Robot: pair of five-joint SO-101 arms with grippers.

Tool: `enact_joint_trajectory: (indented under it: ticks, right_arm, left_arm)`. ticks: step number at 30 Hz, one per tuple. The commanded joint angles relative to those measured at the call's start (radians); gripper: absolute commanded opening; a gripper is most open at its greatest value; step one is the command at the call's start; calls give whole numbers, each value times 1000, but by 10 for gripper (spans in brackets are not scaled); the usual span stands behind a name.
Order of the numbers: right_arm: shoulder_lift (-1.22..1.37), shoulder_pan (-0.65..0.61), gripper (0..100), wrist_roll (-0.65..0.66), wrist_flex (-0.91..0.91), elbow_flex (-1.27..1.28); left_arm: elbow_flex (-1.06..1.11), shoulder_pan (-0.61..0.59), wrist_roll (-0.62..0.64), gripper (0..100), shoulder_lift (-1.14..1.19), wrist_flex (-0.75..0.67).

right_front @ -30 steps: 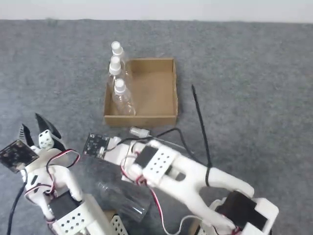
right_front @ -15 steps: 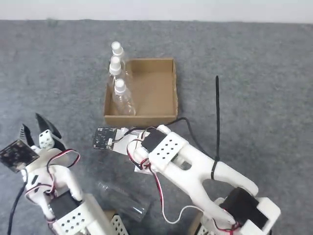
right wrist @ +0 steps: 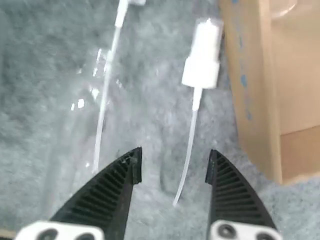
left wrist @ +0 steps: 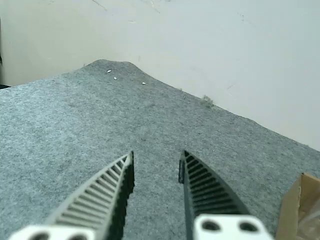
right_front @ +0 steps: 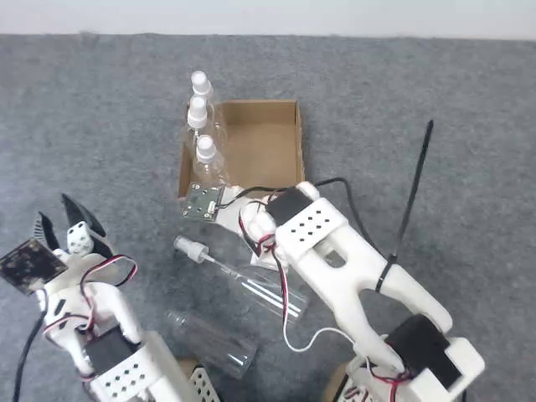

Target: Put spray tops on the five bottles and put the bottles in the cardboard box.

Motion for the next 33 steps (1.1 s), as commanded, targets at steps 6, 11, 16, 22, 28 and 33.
enact_joint_trajectory:
  ticks: [6,11,16,22,28,33]
  right_arm:
    - [-246,12,235,-11,188,-75]
    - [-386,-28,315,-75,128,28]
    - [-437,-150,316,-81,94,110]
    - [-351,-171,318,-137,-10,130]
    - [-209,-174,318,-198,-125,124]
    - [-97,-209,318,-238,-102,57]
  left_arm:
    - [-7,-5,6,141,-17,-34]
    - [-5,-3,6,141,-17,-34]
    - [-5,-3,6,141,-17,-34]
    - [-5,-2,6,141,-17,-34]
    - [-5,0,6,141,-17,-34]
    - [-5,2,6,141,-17,-34]
